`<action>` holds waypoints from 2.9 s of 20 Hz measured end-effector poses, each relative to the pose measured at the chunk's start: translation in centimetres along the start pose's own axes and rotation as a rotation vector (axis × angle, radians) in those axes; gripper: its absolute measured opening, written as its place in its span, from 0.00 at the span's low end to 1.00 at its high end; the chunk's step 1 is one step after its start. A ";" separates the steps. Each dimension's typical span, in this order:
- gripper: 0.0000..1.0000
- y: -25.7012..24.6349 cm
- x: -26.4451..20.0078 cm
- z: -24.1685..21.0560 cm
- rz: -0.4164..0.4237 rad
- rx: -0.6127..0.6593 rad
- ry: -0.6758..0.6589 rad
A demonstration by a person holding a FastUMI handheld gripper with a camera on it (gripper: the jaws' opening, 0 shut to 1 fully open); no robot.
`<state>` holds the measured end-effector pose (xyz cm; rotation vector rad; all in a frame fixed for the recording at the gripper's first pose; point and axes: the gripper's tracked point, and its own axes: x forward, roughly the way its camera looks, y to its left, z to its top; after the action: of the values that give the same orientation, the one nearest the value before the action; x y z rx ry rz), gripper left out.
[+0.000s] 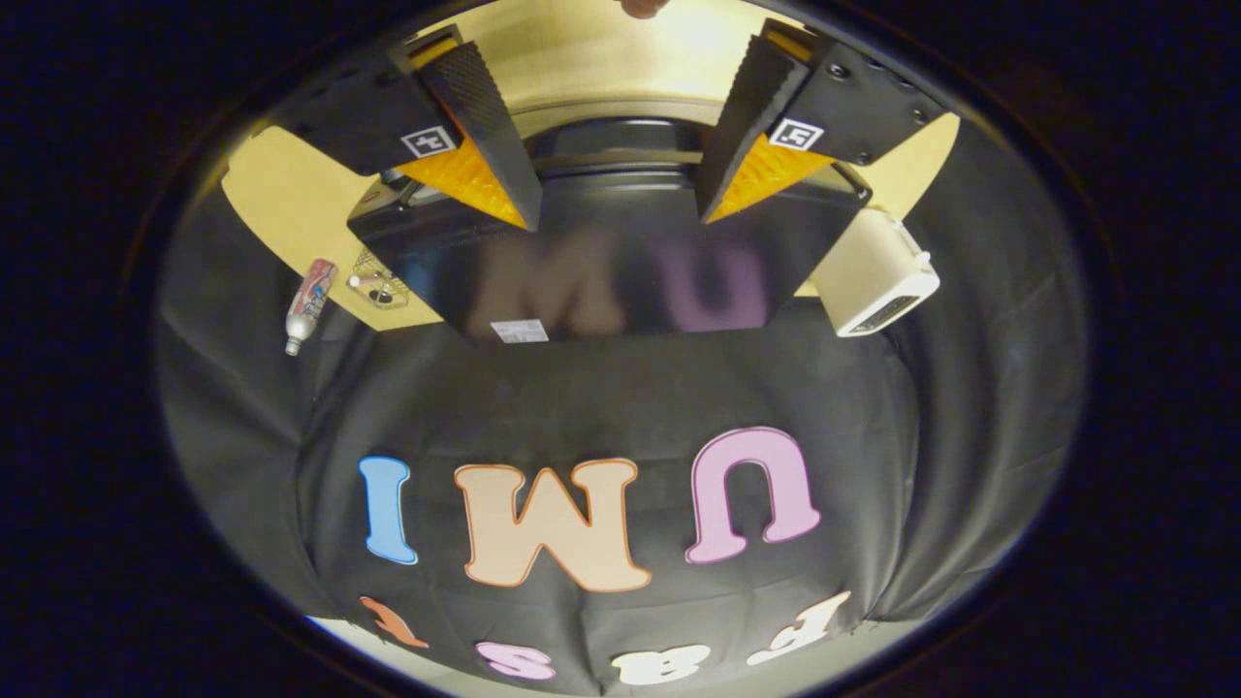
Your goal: Open the toaster oven, put the food inside, and close the toaster oven door.
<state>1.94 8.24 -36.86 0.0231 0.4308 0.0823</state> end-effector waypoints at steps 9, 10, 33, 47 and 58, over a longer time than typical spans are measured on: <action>1.00 0.2 -2.2 -1.7 -0.008 -0.005 0.017; 1.00 0.0 -2.1 -1.5 -0.008 0.017 0.015; 1.00 -1.4 -11.5 -14.7 0.005 -0.018 0.228; 1.00 -0.2 -13.2 -24.3 0.030 -0.014 0.443; 1.00 -1.4 -14.5 -14.9 0.004 0.011 0.214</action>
<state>-17.25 5.69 -44.42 0.0266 0.6450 0.0870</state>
